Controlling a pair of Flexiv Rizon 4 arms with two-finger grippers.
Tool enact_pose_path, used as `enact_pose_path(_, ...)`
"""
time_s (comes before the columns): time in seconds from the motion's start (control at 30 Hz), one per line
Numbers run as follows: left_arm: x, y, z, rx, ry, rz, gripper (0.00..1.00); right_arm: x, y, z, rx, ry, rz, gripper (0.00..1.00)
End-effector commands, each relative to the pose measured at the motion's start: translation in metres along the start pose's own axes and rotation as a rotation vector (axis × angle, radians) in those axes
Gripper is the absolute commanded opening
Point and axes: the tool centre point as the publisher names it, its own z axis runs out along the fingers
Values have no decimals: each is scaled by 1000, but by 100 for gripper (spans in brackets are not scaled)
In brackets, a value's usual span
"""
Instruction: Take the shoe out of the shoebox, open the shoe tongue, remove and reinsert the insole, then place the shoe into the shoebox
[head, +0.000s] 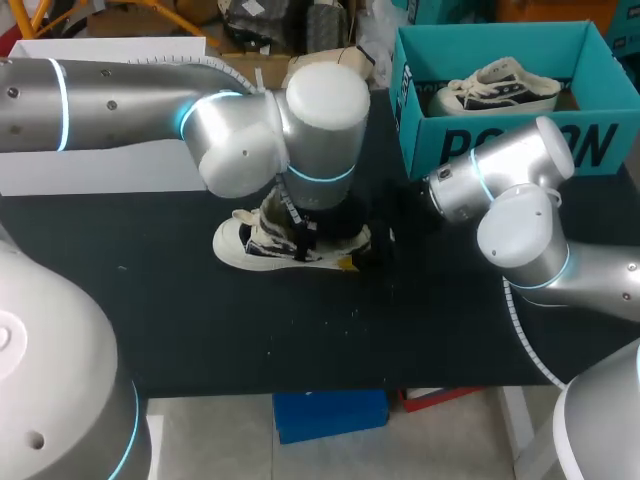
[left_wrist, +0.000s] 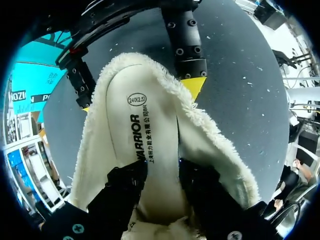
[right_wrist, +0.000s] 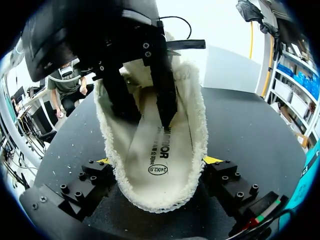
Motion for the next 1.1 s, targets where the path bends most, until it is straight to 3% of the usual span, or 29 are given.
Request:
enact_pose_path(0.03, 18, 3, 31, -25, -156, -19, 51, -1, -2, 0, 0, -1, 2, 0)
enact_pose_path(0.13, 14, 6, 39, -6, -168, -31, 55, -1, -2, 0, 0, -1, 2, 0)
enact_pose_path(0.37, 1, 11, 52, 23, -236, -40, 49, -1, -2, 0, 0, -1, 2, 0)
enact_pose_path(0.63, -19, 16, 50, 74, -325, -57, 49, -1, -2, 0, 0, -1, 2, 0)
enact_pose_path(0.87, -24, 13, 64, 111, -291, -37, 48, -1, -2, 0, 0, -1, 2, 0)
enact_pose_path(0.93, -22, 10, 69, 120, -263, -22, 38, -1, -2, 0, 0, -1, 2, 0)
enact_pose_path(0.97, -22, 9, 71, 123, -250, -13, 13, -1, -2, 0, 0, -1, 2, 0)
enact_pose_path(1.0, -21, 7, 72, 128, -233, -2, 0, -1, -2, 0, 0, -1, 2, 0)
enact_pose_path(1.1, -18, 1, 72, 151, -182, 42, 0, -1, -2, 0, 0, -1, 2, 0)
